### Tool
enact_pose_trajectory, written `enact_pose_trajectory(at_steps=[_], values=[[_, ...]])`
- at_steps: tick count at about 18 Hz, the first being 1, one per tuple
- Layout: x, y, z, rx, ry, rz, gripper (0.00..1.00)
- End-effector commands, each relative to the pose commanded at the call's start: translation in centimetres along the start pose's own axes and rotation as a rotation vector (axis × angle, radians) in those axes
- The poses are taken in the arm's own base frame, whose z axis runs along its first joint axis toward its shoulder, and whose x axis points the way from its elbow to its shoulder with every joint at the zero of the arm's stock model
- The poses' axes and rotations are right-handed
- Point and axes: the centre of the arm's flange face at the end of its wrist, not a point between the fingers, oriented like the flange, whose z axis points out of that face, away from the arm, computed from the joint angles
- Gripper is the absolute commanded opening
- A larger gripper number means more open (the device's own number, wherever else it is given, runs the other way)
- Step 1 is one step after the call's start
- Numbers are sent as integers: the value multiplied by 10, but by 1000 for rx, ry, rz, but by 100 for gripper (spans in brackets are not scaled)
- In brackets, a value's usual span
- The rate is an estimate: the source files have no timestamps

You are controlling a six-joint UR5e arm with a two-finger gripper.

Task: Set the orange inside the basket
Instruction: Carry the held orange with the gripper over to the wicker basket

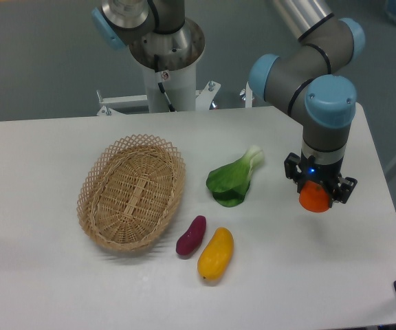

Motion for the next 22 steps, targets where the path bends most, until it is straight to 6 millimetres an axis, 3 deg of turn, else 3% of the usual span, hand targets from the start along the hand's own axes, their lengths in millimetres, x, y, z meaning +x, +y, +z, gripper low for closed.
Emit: enact_pose_trajectory(at_steps=[7,13,19,22], values=[[-4,-1,-3,-30,8,10,72],[7,-14,1,-31,35,19,72],[43,-45,10,-31,59,14,72],[63,-61,0,-21,58,33,72]])
